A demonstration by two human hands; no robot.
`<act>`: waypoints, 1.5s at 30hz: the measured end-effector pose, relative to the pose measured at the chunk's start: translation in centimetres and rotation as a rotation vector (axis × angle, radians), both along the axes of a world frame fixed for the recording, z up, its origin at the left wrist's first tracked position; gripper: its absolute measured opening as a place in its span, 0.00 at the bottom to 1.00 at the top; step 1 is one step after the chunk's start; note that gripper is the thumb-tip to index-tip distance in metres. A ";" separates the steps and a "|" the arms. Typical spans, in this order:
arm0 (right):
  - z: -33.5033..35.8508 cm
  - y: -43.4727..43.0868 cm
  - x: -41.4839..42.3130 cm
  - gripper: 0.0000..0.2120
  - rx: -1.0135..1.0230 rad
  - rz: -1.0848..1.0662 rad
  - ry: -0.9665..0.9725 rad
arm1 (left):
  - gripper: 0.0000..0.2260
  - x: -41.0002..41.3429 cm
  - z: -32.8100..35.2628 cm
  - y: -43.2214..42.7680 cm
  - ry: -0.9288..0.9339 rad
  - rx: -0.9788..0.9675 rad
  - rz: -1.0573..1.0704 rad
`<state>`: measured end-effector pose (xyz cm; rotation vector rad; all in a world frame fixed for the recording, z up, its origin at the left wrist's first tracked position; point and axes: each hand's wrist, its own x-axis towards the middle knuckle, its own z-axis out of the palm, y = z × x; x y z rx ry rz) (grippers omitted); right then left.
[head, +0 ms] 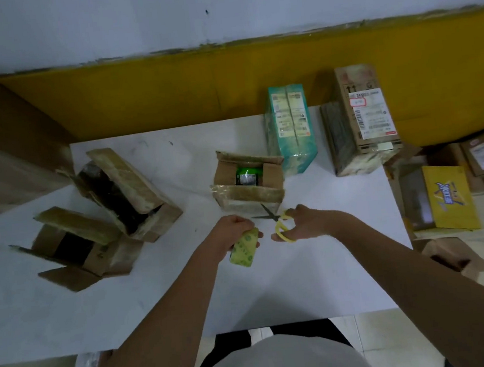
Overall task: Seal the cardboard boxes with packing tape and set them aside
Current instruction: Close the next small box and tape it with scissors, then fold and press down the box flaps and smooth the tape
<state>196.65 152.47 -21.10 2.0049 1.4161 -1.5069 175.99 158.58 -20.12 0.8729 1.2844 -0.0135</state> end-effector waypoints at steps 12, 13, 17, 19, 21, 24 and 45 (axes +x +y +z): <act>-5.3 -4.5 -4.4 0.13 0.174 -0.006 -0.211 | 0.08 -6.1 0.6 -2.2 -0.105 -0.014 0.097; -4.7 -4.2 -4.8 0.10 0.213 -0.002 -0.251 | 0.08 -6.5 0.9 -2.3 -0.114 -0.008 0.094; -1.1 -2.5 -7.6 0.14 0.474 -0.136 -0.284 | 0.10 -8.0 2.2 -2.6 -0.137 0.015 0.093; 1.0 -1.6 -10.1 0.14 0.621 -0.251 -0.093 | 0.12 -8.3 2.9 -2.7 -0.156 0.037 0.077; 2.5 -0.7 -12.3 0.17 0.669 -0.234 0.100 | 0.14 -8.6 3.8 -2.8 -0.176 0.071 0.046; 3.9 0.1 -14.3 0.08 0.691 -0.205 0.118 | 0.16 -9.2 5.1 -2.9 -0.206 0.100 0.030; -1.6 -2.8 -34.8 0.10 0.554 0.204 0.231 | 0.14 -27.9 -0.4 -14.1 0.206 0.060 0.364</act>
